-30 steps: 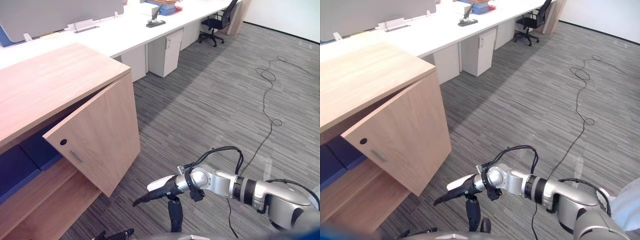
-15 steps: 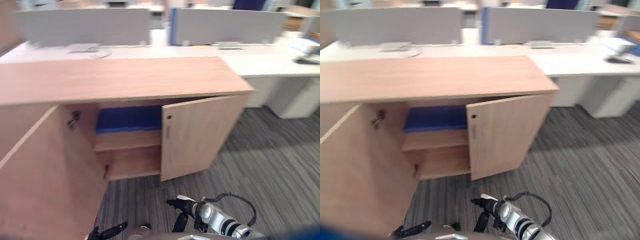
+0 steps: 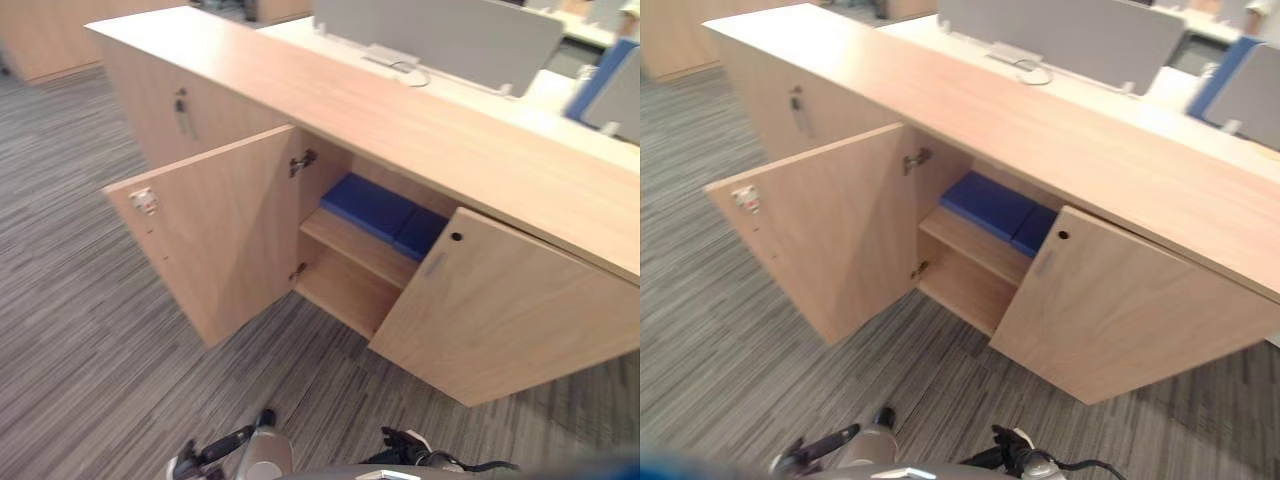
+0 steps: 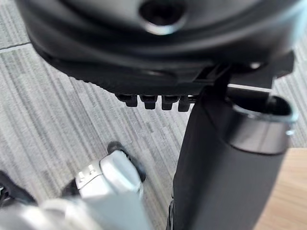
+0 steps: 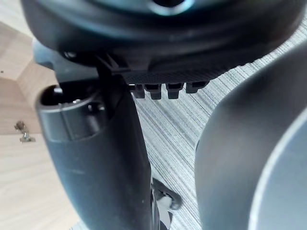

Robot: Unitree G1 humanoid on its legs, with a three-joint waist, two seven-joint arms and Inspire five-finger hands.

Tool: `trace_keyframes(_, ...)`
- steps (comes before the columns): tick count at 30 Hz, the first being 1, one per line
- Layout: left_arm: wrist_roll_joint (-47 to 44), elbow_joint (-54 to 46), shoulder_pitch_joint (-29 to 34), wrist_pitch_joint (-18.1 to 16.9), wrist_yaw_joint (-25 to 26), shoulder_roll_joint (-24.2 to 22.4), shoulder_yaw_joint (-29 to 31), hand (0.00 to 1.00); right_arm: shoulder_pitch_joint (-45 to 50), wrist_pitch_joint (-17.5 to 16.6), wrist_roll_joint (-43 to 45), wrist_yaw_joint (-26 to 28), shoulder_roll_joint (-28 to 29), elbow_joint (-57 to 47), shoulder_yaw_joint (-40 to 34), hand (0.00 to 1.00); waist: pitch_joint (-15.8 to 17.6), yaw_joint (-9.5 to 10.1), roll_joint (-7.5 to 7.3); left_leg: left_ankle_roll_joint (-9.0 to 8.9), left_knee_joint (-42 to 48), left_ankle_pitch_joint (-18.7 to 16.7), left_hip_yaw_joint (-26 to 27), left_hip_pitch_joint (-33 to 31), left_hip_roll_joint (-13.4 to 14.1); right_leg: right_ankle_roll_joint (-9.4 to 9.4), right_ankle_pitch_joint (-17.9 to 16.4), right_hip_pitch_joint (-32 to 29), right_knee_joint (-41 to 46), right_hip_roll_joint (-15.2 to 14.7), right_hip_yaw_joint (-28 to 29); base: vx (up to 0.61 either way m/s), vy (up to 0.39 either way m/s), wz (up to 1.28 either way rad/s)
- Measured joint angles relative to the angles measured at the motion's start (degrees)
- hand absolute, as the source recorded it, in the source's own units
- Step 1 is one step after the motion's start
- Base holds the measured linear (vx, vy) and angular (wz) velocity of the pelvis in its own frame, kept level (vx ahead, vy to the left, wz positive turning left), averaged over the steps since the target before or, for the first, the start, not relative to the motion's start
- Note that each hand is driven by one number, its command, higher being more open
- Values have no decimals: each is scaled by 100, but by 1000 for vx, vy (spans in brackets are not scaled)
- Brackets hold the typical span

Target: Walk over to the cabinet, pick up the folder, carry it to the office cabinet, place the folder inside the office cabinet, then close the office cabinet door

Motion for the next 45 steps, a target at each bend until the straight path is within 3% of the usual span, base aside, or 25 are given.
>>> trace_keyframes(1,9,-271,37,-9,161,14,-479,100,52,-38,167,-84,-41,-6,-195,100,-5,-52,29,92,238,-192,705,28,64,4,2,51,-60,-132,-383,148,3,117)
trace_keyframes(2,19,-430,34,-12,197,37,-745,100,85,-58,219,-127,-72,-11,-346,100,-14,-70,42,142,251,-288,1035,62,58,16,9,77,-73,-206,-591,216,45,192)
trace_keyframes(3,76,-962,45,-84,224,-12,-1393,100,121,-65,395,-230,-169,-7,-815,100,10,-146,228,290,-91,-403,1699,183,7,103,58,139,-121,-293,-1102,171,70,173)
trace_keyframes(4,117,-1187,64,-107,216,-72,-1621,100,145,-66,434,-270,-216,-14,-999,100,17,-184,346,431,-326,-424,1820,198,-75,137,77,139,-116,-301,-1284,208,130,204)
trace_keyframes(6,115,-2062,230,-145,74,-231,-2257,100,221,-58,662,-373,-214,-12,-1374,100,27,-181,359,599,-1329,74,1351,491,-846,293,191,217,-125,-594,-1704,217,150,155)
trace_keyframes(8,113,-2565,436,-171,-85,-366,-2509,100,239,-49,841,-376,-113,-9,-1574,100,-8,-203,393,635,-2047,409,1024,810,-1189,279,292,319,-124,-715,-1754,182,112,106)
trace_keyframes(11,102,-3126,664,-178,-271,-429,-2524,100,133,-58,871,-318,-23,-37,-1895,100,-21,-188,435,689,-2866,787,773,1195,-1418,303,340,417,-259,-760,-1725,152,86,50)
trace_keyframes(13,34,-3286,710,-168,-313,-427,-2365,100,87,-42,878,-317,-20,-54,-1968,100,-33,-213,517,698,-3236,961,755,1424,-1467,370,382,423,-492,-776,-1685,20,14,3)
trace_keyframes(16,-183,-3619,731,-116,-354,-430,-2060,100,103,25,878,-296,-48,-62,-2170,100,-96,-268,637,700,-3347,1025,773,1585,-1463,625,516,586,-622,-735,-1609,2,-31,-5)
trace_keyframes(20,-693,-3919,640,-71,-352,-406,-1606,100,210,43,863,-271,-104,-77,-2310,100,-190,-362,787,659,-3377,1009,890,1679,-1363,724,591,637,-643,-673,-1477,-15,-50,-18)
trace_keyframes(23,-1074,-4084,386,81,-248,-301,-1241,100,309,175,819,-238,-117,-80,-2556,100,-201,-415,806,599,-3380,995,977,1720,-1311,722,590,649,-675,-647,-1454,-33,-27,-21)
trace_keyframes(28,-1062,-4150,93,209,-177,-155,-1196,100,353,301,799,-189,-155,-68,-3128,100,-169,-501,858,484,-3385,918,1071,1828,-1307,690,602,737,-741,-652,-1401,-38,-5,-12)
trace_keyframes(36,-482,-4257,-259,341,-108,-117,-1209,100,340,478,805,-149,-204,-115,-3487,100,-107,-607,862,509,-3385,804,1233,1847,-1322,556,597,736,-855,-673,-1294,-13,9,-11)
trace_keyframes(45,-459,-2452,-1652,424,-169,1123,-1213,100,427,585,821,-37,-288,-47,-4005,100,-92,-675,793,517,-3348,718,1336,2126,-1219,349,706,832,-650,-618,-1108,58,-7,-8)
